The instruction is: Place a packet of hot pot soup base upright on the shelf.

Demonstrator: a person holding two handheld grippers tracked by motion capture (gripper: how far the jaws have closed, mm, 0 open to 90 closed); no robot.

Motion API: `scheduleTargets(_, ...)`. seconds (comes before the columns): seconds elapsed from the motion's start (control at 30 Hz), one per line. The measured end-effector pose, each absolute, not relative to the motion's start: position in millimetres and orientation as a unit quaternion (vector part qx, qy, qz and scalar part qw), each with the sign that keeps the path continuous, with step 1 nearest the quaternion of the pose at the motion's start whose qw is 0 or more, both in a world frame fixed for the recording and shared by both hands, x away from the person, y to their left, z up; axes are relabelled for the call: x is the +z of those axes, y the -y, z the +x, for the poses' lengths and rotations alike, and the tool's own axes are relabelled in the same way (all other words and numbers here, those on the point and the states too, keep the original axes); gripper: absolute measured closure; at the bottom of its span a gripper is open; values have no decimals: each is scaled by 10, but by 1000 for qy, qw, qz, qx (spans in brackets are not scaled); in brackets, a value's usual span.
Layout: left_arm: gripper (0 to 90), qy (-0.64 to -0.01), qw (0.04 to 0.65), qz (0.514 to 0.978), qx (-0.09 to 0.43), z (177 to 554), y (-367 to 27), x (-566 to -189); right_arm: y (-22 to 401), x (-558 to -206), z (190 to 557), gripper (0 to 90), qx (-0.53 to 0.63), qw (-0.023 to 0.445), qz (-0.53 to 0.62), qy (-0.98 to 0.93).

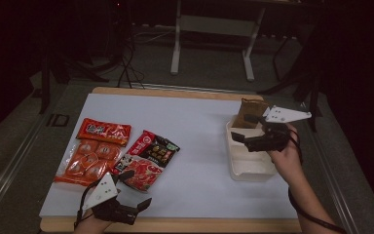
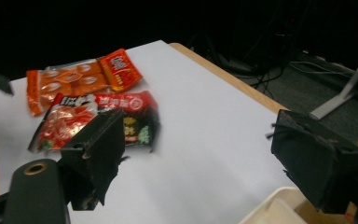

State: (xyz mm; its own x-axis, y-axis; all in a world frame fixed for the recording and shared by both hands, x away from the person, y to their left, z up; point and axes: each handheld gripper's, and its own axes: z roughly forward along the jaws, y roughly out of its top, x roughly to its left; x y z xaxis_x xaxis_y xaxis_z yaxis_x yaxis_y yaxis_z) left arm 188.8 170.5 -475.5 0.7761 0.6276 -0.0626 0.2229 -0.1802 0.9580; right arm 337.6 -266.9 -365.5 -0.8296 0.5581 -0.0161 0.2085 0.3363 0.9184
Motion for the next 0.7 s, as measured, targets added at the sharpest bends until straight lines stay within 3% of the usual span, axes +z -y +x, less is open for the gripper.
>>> scheduleTargets(0.17,35,-283,556,762,174,1962,-1736,-4603,2645,-3816,3201,175,536,144,229,-800)
scheduleTargets(0.4,35,-289,554,762,171,2053,-1746,-4542,2612,-3954,3085,204,528,148,220,-807)
scheduleTargets(0.7,33,-288,538,772,178,2177,-1764,-4432,2523,-4045,2929,177,535,130,192,-813)
